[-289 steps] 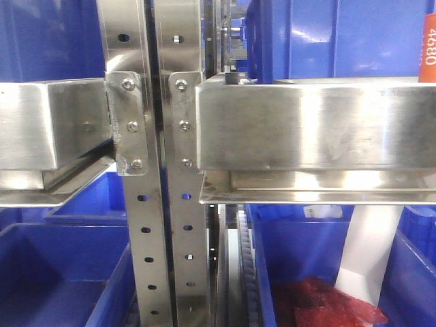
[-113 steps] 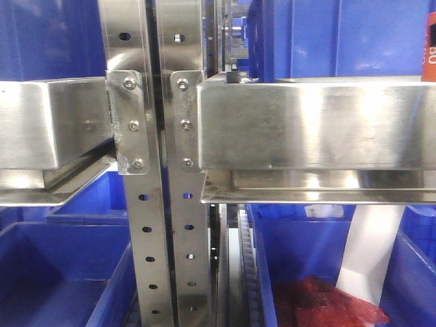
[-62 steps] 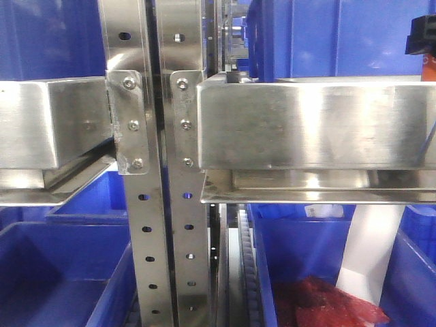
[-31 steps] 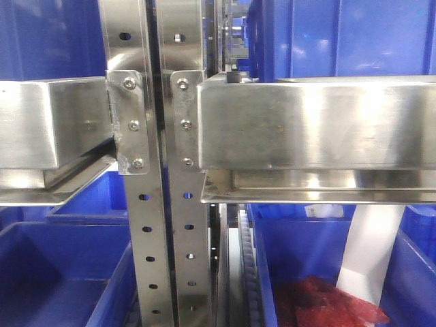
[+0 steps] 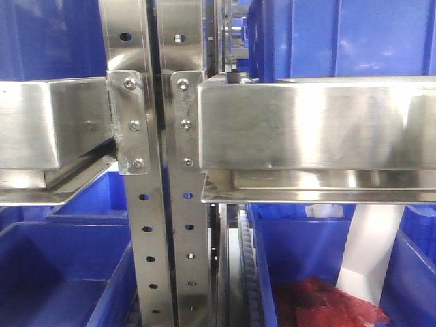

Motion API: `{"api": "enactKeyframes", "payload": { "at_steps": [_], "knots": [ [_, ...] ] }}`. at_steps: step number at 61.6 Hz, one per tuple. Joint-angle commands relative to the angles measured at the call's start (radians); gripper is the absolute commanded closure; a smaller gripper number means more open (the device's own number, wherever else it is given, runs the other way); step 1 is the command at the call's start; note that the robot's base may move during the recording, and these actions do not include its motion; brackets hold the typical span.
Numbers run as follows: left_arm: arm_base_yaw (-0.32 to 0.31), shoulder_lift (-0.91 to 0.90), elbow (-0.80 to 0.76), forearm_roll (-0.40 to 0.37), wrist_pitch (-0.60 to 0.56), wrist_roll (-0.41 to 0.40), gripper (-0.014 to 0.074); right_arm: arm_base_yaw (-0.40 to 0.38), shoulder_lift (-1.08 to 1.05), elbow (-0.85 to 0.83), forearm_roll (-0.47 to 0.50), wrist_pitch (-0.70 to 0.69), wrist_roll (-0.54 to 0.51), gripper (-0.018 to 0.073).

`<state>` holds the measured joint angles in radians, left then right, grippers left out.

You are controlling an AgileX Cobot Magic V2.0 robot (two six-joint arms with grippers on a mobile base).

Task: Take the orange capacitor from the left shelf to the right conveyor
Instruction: 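Lift the capacitor and pull the right gripper back out of the shelf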

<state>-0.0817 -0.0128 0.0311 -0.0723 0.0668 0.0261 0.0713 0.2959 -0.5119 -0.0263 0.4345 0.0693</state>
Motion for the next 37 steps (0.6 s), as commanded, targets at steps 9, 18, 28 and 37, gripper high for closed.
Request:
{"api": "enactKeyframes", "payload": {
  "at_steps": [9, 18, 28, 37],
  "knots": [
    [0.000, -0.011, -0.004, -0.002, -0.091, -0.002, 0.0723, 0.000, -0.176, -0.034, -0.012, 0.081, -0.001, 0.0484],
    [0.000, -0.011, -0.004, -0.002, -0.091, -0.002, 0.0723, 0.000, -0.238, -0.034, -0.012, 0.090, -0.001, 0.0484],
    [0.000, -0.011, -0.004, -0.002, -0.091, -0.002, 0.0723, 0.000, -0.252, -0.034, -0.012, 0.073, -0.001, 0.0484],
    [0.000, -0.011, -0.004, -0.002, -0.091, -0.002, 0.0723, 0.000, -0.252, -0.034, -0.012, 0.075, -0.001, 0.0484]
  ]
}}
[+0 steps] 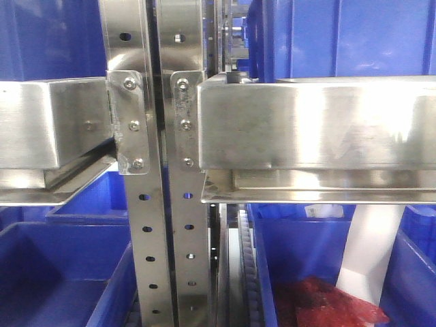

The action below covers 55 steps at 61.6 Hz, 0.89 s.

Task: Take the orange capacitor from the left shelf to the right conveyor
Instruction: 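Lift the capacitor and pull the right gripper back out of the shelf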

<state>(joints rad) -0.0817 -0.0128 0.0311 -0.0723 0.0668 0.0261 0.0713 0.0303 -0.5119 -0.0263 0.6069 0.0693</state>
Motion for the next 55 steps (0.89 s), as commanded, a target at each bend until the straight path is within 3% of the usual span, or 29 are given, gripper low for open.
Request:
{"api": "enactKeyframes", "payload": {
  "at_steps": [1, 55],
  "knots": [
    [0.000, -0.011, -0.004, -0.002, -0.091, -0.002, 0.0723, 0.000, 0.014, -0.034, -0.012, -0.098, -0.001, 0.0484],
    [0.000, -0.011, -0.004, -0.002, -0.091, -0.002, 0.0723, 0.000, 0.014, -0.034, -0.012, -0.098, -0.001, 0.0484]
  ]
}}
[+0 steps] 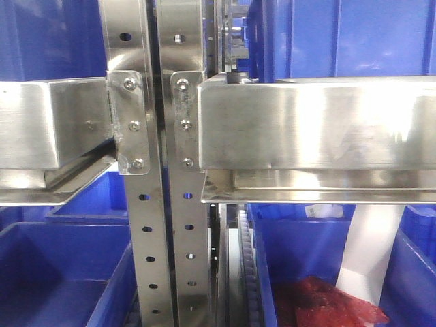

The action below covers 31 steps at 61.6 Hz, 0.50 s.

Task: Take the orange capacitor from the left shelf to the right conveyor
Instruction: 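Lift the capacitor and pull the right gripper back out of the shelf, then drive the base away from the shelf holding the capacitor in the right gripper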

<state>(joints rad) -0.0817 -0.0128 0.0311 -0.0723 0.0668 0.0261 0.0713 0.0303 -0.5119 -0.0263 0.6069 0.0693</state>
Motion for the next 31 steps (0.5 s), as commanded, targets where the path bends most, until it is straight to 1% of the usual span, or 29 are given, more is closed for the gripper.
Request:
{"api": "enactKeyframes", "payload": {
  "at_steps": [1, 31],
  "knots": [
    [0.000, -0.011, -0.004, -0.002, -0.091, -0.002, 0.0723, 0.000, 0.014, -0.034, -0.012, -0.098, -0.001, 0.0484],
    [0.000, -0.011, -0.004, -0.002, -0.091, -0.002, 0.0723, 0.002, 0.014, -0.034, -0.012, -0.098, -0.001, 0.0484]
  ]
}}
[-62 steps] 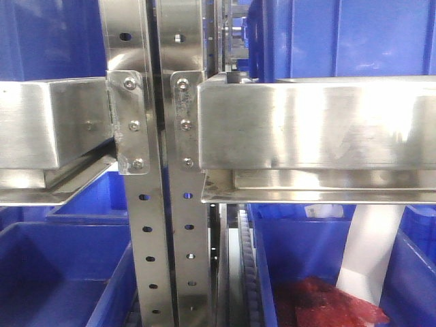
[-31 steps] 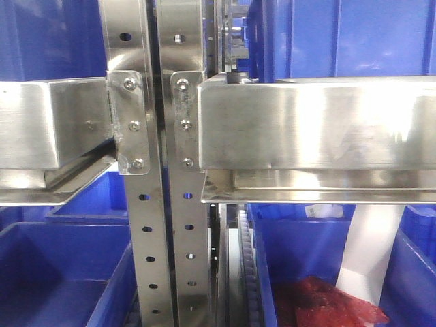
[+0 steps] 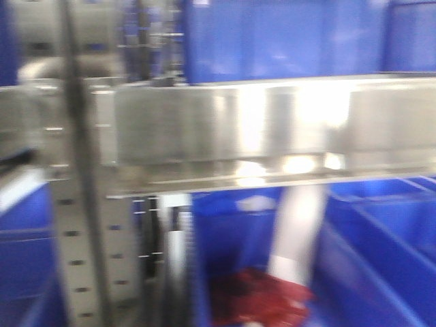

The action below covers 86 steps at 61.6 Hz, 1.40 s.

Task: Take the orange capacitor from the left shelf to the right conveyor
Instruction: 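Drive the base away from the shelf holding the capacitor in the right gripper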

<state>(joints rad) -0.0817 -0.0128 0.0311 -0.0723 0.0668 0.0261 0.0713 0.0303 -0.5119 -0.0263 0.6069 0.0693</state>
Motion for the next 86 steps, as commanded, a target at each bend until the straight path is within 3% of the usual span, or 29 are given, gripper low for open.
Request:
{"api": "enactKeyframes", "payload": {
  "at_steps": [1, 86],
  "knots": [
    [0.000, -0.011, -0.004, -0.002, -0.091, -0.002, 0.0723, 0.002, 0.014, -0.034, -0.012, -0.098, -0.001, 0.0484],
    [0.000, -0.011, -0.004, -0.002, -0.091, -0.002, 0.0723, 0.002, 0.014, -0.034, -0.012, -0.098, -0.001, 0.0484]
  ]
}}
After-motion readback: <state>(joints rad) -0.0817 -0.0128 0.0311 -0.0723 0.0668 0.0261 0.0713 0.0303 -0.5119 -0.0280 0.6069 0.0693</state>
